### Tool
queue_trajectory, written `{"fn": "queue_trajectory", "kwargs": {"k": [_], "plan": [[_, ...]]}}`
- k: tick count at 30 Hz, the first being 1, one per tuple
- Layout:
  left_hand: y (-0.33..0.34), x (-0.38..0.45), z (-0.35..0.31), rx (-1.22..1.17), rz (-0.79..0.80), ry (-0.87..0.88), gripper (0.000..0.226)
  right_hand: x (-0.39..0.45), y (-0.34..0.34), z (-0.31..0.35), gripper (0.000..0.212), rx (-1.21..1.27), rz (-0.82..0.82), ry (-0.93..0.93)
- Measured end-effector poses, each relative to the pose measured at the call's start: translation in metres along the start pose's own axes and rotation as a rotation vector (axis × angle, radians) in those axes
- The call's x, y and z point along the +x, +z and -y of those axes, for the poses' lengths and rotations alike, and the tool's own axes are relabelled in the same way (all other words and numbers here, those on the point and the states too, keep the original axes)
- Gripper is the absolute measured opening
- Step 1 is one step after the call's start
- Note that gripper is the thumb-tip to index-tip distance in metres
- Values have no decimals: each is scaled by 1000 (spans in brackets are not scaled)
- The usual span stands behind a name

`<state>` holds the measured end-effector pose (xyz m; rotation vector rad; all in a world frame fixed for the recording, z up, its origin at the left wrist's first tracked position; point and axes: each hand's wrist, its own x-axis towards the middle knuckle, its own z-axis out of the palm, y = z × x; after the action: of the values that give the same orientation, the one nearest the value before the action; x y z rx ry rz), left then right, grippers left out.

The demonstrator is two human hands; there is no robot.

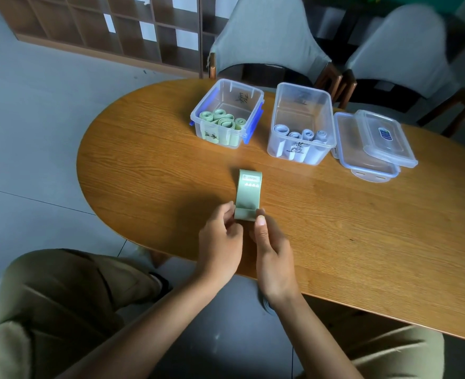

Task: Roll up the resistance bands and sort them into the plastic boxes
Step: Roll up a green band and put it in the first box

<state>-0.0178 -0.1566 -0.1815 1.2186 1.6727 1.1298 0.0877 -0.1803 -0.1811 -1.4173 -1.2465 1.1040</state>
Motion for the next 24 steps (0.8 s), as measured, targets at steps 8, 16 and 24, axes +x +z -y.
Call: {"fn": "queue_trajectory", "kwargs": {"k": [8,16,24], "plan": [[-3,-1,12,201,53,166,52,3,-11,-13,44,-428,22,-145],[-7,12,23,483,67,469,60,13,-5,-13,50,-871,-23,-200],[-13,14,21,550,90,533,62,30,0,1,57,-896,-14,-121]]}}
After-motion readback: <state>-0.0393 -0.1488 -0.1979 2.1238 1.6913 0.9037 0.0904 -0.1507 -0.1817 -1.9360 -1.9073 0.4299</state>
